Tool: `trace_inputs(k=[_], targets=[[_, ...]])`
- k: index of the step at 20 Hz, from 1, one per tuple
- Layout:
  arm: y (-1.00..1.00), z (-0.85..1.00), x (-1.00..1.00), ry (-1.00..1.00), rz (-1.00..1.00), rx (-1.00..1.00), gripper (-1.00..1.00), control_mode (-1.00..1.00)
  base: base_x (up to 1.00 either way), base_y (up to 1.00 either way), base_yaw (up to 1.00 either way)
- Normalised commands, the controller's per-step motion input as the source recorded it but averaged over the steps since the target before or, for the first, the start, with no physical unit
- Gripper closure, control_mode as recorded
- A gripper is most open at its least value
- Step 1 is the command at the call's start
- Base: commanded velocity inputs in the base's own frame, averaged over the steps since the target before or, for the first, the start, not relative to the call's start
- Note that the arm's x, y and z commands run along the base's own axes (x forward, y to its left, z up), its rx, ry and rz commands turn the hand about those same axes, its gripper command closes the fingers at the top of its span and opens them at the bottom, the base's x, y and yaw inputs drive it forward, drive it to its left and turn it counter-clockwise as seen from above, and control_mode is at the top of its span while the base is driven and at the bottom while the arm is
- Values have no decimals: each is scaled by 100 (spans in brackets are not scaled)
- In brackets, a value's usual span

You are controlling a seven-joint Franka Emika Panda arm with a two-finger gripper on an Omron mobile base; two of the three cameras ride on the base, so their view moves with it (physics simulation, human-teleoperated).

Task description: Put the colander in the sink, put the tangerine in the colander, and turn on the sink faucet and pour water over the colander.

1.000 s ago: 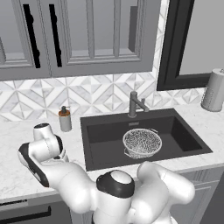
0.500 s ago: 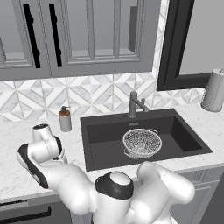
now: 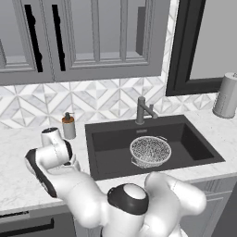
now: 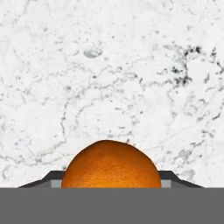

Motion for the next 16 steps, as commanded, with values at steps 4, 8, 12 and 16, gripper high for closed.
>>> trace_inputs(k=[4,8,12,16], targets=[[-86,36,-17,0,8,13,100,-100,0,0,0],[-88,43,0,-6,18,7,100,-100,0,0,0],[-95,43,-2,-11,17,0,100,-100,0,0,0],[-97,32,-9,-14,20,0,100,-100,0,0,0]])
